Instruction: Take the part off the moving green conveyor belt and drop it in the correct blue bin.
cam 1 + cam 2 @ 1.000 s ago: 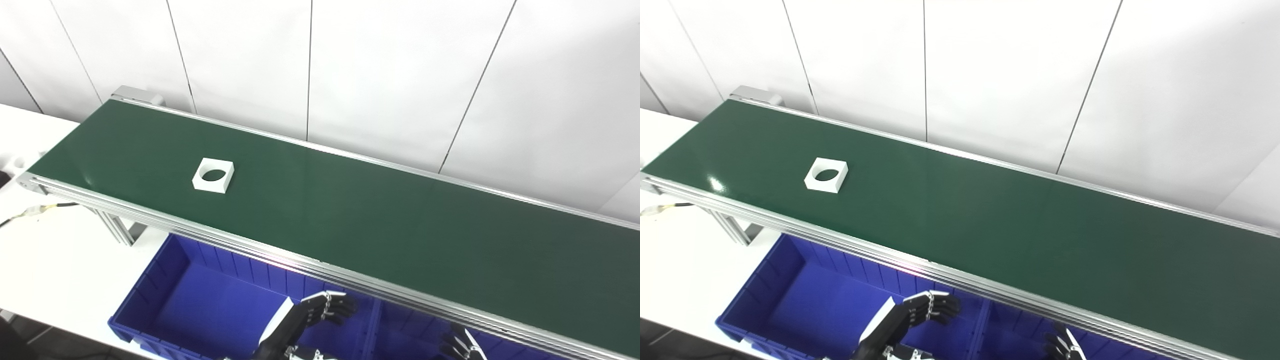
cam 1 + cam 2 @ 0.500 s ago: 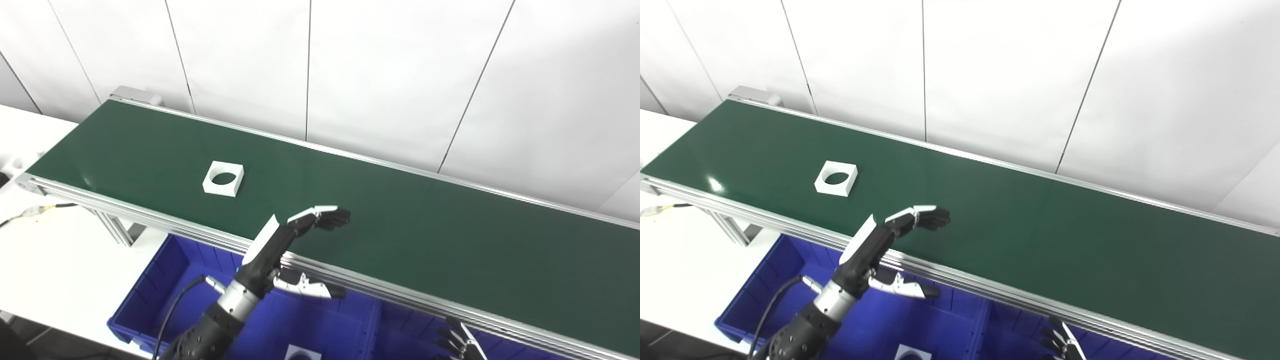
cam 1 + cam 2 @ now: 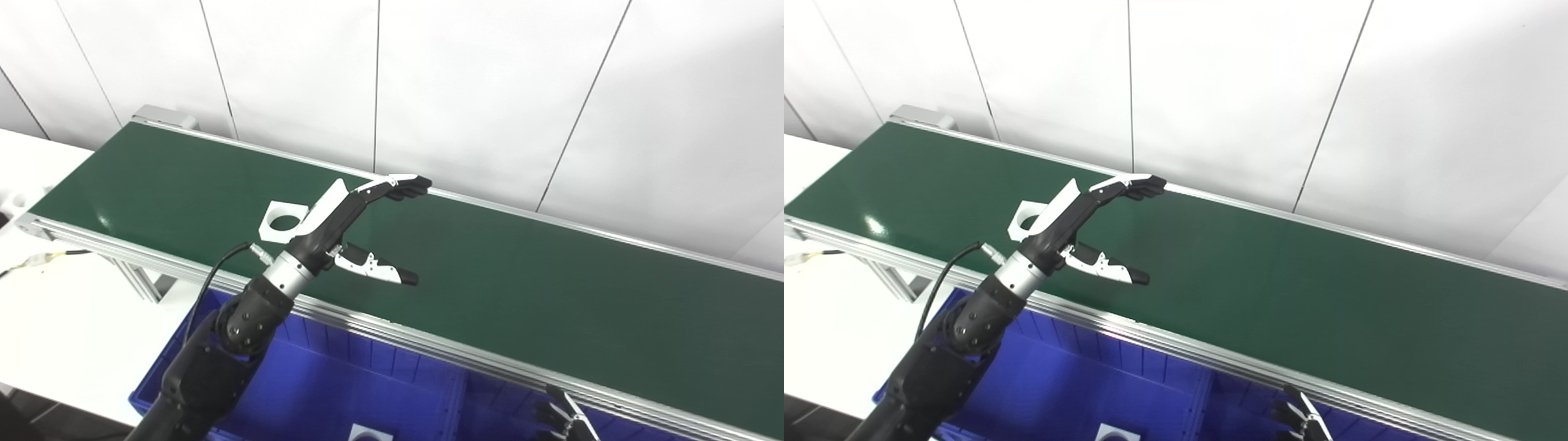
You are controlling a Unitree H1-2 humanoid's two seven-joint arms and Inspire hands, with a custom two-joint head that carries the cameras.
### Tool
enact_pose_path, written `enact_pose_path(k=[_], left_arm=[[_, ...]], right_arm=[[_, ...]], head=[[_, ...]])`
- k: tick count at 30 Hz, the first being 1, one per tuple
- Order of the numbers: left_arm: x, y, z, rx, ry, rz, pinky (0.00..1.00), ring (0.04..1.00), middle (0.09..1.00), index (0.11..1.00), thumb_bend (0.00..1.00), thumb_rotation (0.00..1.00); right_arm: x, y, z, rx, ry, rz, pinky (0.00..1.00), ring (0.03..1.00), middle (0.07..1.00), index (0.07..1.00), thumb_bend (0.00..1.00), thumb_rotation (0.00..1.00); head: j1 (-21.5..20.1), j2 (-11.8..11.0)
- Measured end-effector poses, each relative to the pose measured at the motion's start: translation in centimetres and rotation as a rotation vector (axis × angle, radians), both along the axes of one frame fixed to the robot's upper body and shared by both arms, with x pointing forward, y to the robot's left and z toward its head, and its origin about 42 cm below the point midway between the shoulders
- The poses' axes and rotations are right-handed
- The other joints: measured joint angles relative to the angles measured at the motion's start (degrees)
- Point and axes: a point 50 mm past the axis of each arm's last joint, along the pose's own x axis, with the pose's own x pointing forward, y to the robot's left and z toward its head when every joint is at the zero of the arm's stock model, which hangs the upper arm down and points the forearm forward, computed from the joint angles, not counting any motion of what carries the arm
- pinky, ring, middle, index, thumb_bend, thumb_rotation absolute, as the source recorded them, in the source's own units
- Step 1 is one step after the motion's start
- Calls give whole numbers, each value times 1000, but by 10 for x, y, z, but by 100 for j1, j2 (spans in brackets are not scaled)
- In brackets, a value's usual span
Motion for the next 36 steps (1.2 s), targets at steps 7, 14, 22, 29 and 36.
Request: enact_pose_path(k=[7,14,22,29,36], left_arm=[[33,25,8,169,55,57,783,855,879,859,840,304],[60,47,11,295,154,77,793,890,904,881,864,282],[74,75,1,414,241,139,825,908,924,890,894,270],[84,93,3,552,278,168,958,974,964,924,943,226],[81,100,-11,702,325,163,1000,1000,996,943,986,172]], right_arm=[[5,1,2,2,-15,7,668,788,806,900,924,360],[6,5,1,7,-18,12,643,777,800,894,933,369],[7,6,2,11,-19,21,637,773,800,895,940,365],[7,6,2,17,-17,22,629,772,803,894,945,359],[7,5,2,19,-17,21,625,773,799,897,940,359]], head=[[-26,-26],[-26,-35],[-35,-35],[-26,-26],[-26,0]])
